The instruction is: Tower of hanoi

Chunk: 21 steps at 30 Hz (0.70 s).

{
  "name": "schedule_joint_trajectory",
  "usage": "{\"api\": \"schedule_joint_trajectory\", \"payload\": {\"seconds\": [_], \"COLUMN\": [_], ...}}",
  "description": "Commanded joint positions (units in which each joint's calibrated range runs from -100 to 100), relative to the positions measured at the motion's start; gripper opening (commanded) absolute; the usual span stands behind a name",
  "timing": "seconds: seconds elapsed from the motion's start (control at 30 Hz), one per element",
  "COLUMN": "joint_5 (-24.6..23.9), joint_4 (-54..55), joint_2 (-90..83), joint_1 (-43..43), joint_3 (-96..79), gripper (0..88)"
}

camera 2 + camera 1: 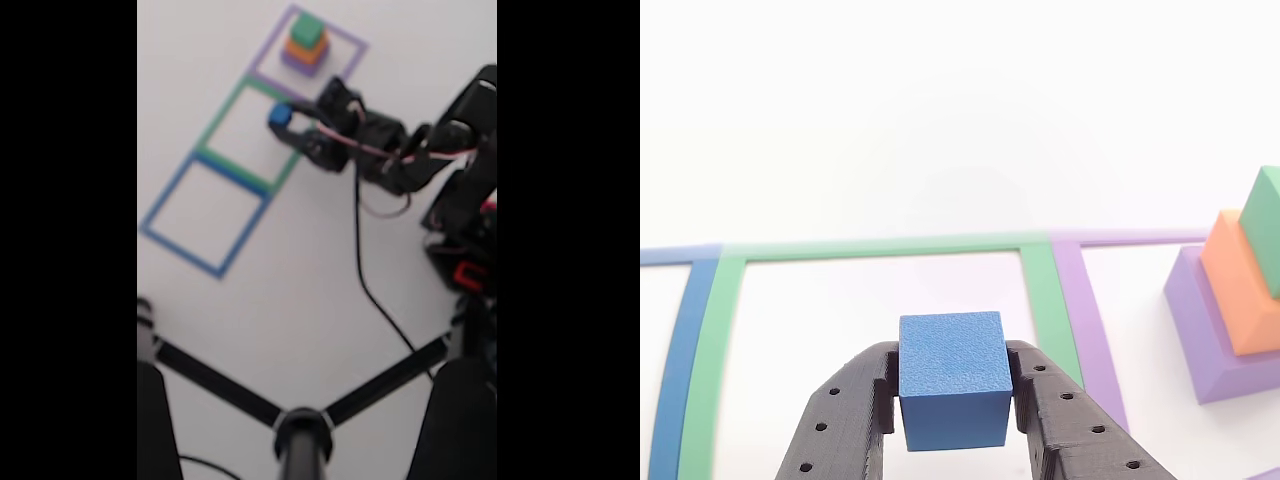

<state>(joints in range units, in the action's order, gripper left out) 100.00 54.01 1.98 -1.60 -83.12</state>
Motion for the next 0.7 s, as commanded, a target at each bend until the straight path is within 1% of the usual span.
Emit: {"api": "schedule_joint_trajectory", "payload": {"seconds": [0.0,0.67], "joint_5": [0.0,0.0], "joint_4": [2.8,6.2], "joint_2": [2.1,13.0], "joint_1": [-1.0,-0.7], "joint_3": [2.6,9.0], "gripper": [1.7,2.2]}}
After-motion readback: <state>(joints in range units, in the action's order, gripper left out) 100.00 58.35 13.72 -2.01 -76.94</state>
